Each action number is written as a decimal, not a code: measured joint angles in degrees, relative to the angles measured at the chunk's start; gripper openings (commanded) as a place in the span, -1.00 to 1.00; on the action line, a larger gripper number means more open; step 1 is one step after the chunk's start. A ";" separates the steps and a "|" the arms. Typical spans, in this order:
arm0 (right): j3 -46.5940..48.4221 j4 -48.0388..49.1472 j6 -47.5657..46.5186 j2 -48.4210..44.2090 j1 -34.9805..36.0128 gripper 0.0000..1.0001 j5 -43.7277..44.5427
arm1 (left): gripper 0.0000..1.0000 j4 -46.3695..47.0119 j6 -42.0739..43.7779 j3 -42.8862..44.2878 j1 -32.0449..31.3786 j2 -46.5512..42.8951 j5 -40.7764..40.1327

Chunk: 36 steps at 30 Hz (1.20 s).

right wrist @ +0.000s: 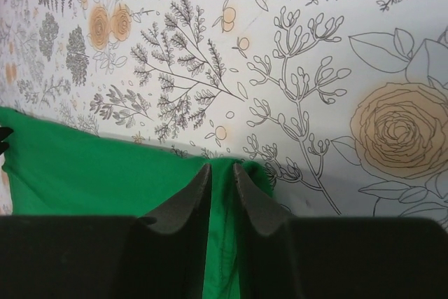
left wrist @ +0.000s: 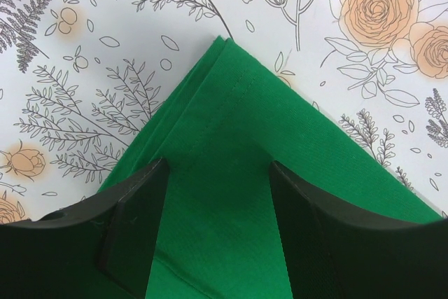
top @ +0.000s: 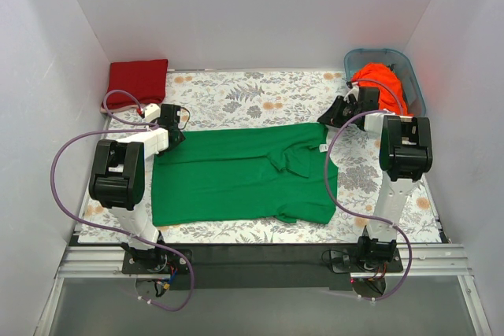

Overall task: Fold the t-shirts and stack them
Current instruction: Fold the tshirt

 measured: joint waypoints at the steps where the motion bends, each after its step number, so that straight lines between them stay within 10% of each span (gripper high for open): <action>1: 0.00 -0.07 0.00 0.22 -0.02 -0.51 0.24 | 0.18 0.00 0.00 0.00 0.00 0.00 -0.02; 17: -0.04 -2.19 -3.50 -1.42 0.74 -0.46 6.91 | 0.27 -1.25 -0.59 0.42 0.79 0.26 -1.55; 25: -3.96 -8.20 -10.45 -20.11 8.02 -0.21 15.50 | 0.47 -4.66 1.11 0.42 -0.11 -4.24 -0.66; 36: -26.64 -14.16 -5.25 -39.50 18.14 -0.16 19.96 | 0.47 -8.35 -5.51 0.26 -22.16 -25.29 8.00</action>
